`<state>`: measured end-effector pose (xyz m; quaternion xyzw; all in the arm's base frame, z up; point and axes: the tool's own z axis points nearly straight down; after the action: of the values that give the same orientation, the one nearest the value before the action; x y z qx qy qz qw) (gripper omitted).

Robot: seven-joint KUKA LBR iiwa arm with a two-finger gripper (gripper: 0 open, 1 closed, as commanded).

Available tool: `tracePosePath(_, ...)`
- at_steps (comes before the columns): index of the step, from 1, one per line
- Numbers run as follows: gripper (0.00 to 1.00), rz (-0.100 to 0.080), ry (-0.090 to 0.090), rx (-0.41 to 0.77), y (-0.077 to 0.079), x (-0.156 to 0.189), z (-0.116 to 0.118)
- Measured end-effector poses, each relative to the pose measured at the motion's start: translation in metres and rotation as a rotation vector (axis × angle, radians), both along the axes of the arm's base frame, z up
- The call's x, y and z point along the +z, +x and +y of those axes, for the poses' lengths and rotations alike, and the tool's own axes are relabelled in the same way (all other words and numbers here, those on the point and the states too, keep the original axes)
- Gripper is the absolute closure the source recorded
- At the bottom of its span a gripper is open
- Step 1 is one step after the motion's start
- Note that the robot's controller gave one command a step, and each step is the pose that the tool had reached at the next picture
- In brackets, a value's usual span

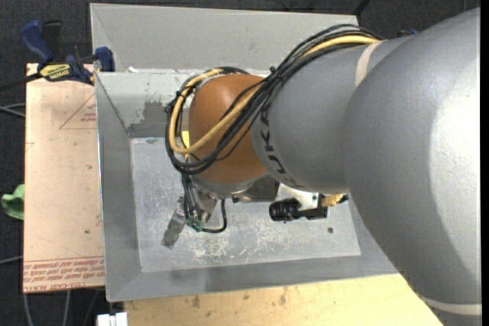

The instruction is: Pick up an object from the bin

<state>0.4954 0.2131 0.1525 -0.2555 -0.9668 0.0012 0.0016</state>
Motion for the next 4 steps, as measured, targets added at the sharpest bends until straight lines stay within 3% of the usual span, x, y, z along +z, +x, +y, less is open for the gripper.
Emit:
tracePosePath(1,0.0,0.002,0.002,0.466,0.001,-0.085,0.007)
tracePosePath(2,0.0,-0.008,0.001,0.256,0.043,-0.048,-0.068)
tracePosePath(3,0.0,-0.015,-0.001,0.283,0.099,0.001,-0.12)
tracePosePath(4,0.0,-0.001,0.003,0.475,0.101,-0.057,-0.121)
